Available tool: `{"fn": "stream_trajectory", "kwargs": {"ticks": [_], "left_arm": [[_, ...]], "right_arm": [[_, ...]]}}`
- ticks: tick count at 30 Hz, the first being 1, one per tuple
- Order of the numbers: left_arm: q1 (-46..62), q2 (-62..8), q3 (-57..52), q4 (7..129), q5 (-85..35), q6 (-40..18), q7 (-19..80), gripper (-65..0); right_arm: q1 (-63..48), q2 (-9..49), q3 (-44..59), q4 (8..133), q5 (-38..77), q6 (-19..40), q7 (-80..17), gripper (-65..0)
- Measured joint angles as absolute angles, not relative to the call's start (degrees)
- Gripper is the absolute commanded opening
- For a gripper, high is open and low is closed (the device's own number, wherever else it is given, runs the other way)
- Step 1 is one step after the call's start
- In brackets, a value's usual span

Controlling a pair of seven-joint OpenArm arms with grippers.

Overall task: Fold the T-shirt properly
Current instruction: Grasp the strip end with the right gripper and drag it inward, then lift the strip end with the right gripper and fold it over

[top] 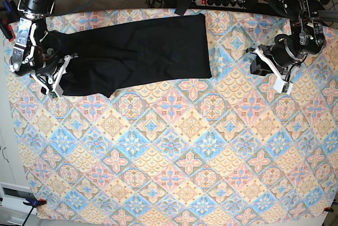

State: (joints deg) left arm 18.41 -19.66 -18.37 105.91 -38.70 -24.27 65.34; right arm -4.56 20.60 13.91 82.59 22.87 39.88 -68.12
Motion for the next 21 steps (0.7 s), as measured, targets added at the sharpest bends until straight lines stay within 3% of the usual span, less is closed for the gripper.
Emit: {"fn": "stream_trajectory", "kwargs": {"ticks": [11, 21], "left_arm": [[18.46, -19.68, -18.37, 105.91, -38.68, -24.27, 65.34, -55.0], [19.27, -19.40, -18.37, 105.91, -38.68, -24.27, 65.32, -55.0]], "right_arm": [[-4.99, 20.67, -4.91, 103.72, 23.16, 40.03, -67.57, -61.7], [-10.35, 16.88, -12.23, 108.99, 22.90, 39.86, -67.77, -61.7]]}}
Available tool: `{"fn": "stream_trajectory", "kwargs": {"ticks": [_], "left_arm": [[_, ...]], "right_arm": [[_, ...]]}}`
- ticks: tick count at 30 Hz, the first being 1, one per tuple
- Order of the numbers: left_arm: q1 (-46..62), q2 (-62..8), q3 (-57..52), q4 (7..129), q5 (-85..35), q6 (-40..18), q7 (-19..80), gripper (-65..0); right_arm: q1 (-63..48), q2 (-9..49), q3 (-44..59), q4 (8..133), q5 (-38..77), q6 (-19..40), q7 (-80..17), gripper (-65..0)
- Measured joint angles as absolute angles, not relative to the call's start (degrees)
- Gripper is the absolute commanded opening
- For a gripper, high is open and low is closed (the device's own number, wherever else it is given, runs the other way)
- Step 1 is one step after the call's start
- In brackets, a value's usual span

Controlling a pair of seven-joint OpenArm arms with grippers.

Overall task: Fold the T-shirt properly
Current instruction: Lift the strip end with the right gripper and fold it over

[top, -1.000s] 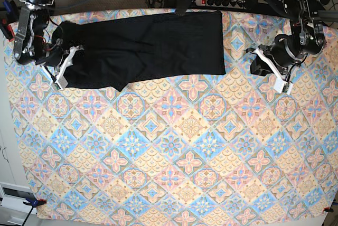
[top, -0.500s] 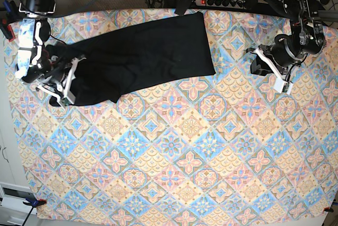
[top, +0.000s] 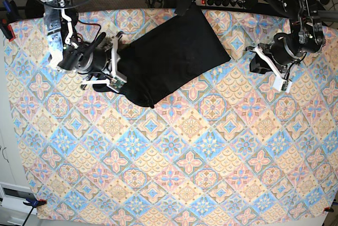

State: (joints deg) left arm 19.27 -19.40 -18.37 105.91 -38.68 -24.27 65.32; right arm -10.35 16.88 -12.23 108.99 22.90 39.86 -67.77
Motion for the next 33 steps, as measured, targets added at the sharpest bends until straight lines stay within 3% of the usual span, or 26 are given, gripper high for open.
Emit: {"fn": "stream_trajectory", "kwargs": {"ticks": [13, 20, 27, 33], "left_arm": [[20.51, -18.04, -18.35, 105.91, -38.24, -24.25, 65.36, -55.0], [20.78, -17.96, -18.37, 105.91, -38.24, -24.25, 65.32, -55.0], [20.64, -17.96, -18.35, 102.56, -38.06, -24.25, 65.17, -55.0], [20.47, -18.04, -18.22, 102.15, -38.02, -24.25, 65.30, -55.0]], "right_arm": [[-3.99, 9.45, -23.18, 109.08, 22.72, 39.83, -68.38, -61.7], [-2.61, 8.78, -28.95, 108.86, 22.50, 39.86, -68.62, -61.5], [1.30, 9.56, -34.92, 108.71, 22.24, 39.83, -69.08, -49.7], [3.33, 10.83, -42.72, 104.20, 23.35, 40.25, -68.42, -47.4]]}}
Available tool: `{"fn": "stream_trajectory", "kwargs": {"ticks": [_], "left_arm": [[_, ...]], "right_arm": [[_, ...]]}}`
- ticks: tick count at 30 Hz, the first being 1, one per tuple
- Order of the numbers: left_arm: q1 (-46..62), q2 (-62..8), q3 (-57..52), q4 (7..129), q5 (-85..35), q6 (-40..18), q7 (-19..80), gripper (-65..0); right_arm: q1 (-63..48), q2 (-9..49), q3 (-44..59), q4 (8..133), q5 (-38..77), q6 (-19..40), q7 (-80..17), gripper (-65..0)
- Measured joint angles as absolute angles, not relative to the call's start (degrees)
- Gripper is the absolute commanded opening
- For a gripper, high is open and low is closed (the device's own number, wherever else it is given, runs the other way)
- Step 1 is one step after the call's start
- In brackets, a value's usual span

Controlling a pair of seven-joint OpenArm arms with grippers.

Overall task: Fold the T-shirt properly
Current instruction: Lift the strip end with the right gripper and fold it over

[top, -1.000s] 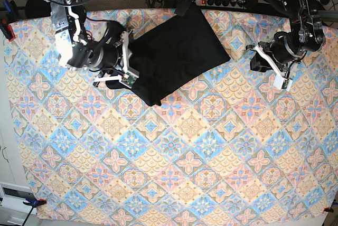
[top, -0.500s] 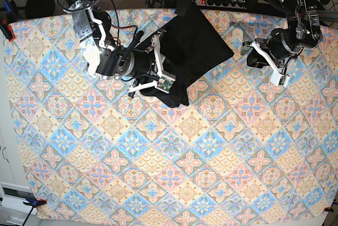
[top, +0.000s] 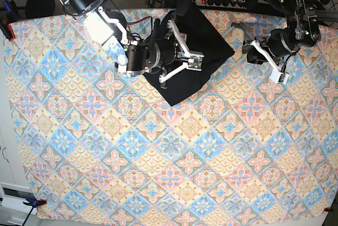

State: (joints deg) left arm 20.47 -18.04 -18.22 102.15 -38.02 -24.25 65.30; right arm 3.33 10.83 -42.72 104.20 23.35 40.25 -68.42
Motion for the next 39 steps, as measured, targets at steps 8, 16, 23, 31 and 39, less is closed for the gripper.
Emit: {"fn": "stream_trajectory", "kwargs": {"ticks": [8, 16, 23, 31, 39], "left_arm": [[20.69, -17.96, -18.26, 102.15, -38.24, -24.25, 65.14, -55.0], [20.47, -17.96, -18.20, 102.17, -38.28, -24.25, 65.12, -55.0], [20.49, -17.82, -18.13, 102.17, -38.68, -24.25, 65.12, -55.0], [20.49, -16.69, -18.04, 102.17, -38.24, -24.25, 65.14, -55.0], [20.43, -16.67, -17.93, 102.08, -38.22, -24.23, 65.19, -55.0]], "right_arm": [[4.12, 12.71, -42.15, 103.77, 23.40, 40.21, -68.23, -47.3], [3.18, 17.82, -32.73, 106.91, 24.43, 39.86, -68.29, -47.4], [-0.60, 20.51, -32.67, 106.89, 24.23, 39.83, -68.55, -47.6], [4.47, 20.18, -44.18, 106.63, 19.05, 39.97, -68.29, -47.6], [17.12, 15.14, -58.85, 103.35, 18.20, 40.05, -67.75, -47.3]]}}
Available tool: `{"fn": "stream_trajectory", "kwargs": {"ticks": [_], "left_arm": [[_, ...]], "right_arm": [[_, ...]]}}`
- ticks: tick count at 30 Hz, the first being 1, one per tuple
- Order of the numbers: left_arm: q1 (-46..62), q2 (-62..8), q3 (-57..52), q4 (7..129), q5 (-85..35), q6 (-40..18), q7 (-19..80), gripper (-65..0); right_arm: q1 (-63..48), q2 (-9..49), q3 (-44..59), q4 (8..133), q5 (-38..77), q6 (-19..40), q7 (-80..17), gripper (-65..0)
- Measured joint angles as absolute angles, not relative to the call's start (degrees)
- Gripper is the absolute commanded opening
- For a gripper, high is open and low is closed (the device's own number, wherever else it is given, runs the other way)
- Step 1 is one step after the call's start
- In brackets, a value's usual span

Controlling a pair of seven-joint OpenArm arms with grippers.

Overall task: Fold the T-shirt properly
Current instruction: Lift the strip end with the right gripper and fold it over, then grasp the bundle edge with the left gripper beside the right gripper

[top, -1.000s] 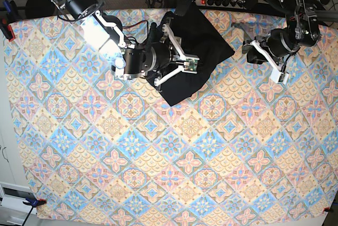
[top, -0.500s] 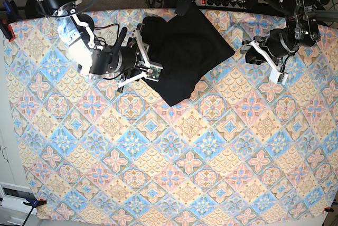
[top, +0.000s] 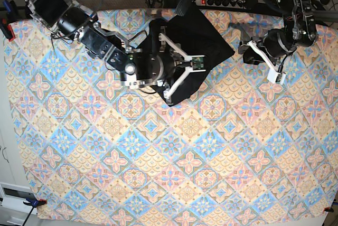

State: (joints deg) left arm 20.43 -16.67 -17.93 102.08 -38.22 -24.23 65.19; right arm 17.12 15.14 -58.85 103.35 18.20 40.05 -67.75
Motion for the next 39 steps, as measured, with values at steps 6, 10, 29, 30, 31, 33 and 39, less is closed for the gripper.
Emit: {"fn": "stream_trajectory", "kwargs": {"ticks": [6, 10, 29, 30, 31, 33, 39], "left_arm": [[20.34, -16.82, -17.98, 102.00, -38.09, -24.25, 65.12, -55.0], [20.80, -16.82, -17.98, 102.00, -38.04, -24.23, 65.14, -55.0], [20.80, -14.76, -17.89, 102.00, -38.04, -24.23, 65.14, -55.0], [20.80, -14.76, -17.89, 102.35, -38.00, -24.23, 65.36, -55.0], [20.84, -14.74, -17.89, 103.26, -38.02, -24.16, 65.47, -55.0], [21.63, -14.79, -17.87, 106.32, -38.37, -24.21, 65.49, -55.0], [22.24, -12.51, -17.26, 113.25, -38.68, -24.25, 65.41, -55.0]], "right_arm": [[19.99, 11.44, -63.48, 100.49, 18.39, 40.25, -67.44, -47.3], [19.70, 11.64, -59.92, 102.45, 17.96, 40.25, -68.25, -47.3], [19.92, 7.62, -60.10, 104.49, 18.24, 40.07, -67.96, -41.0], [19.99, 7.73, -59.59, 104.49, 18.22, 40.10, -67.81, -41.0], [19.94, 7.75, -58.37, 104.49, 18.11, 40.14, -67.57, -41.1], [19.64, 7.68, -53.89, 104.14, 18.26, 40.32, -65.34, -41.1], [19.18, 12.10, -39.57, 98.91, 16.91, 39.83, -62.83, -52.0]]}}
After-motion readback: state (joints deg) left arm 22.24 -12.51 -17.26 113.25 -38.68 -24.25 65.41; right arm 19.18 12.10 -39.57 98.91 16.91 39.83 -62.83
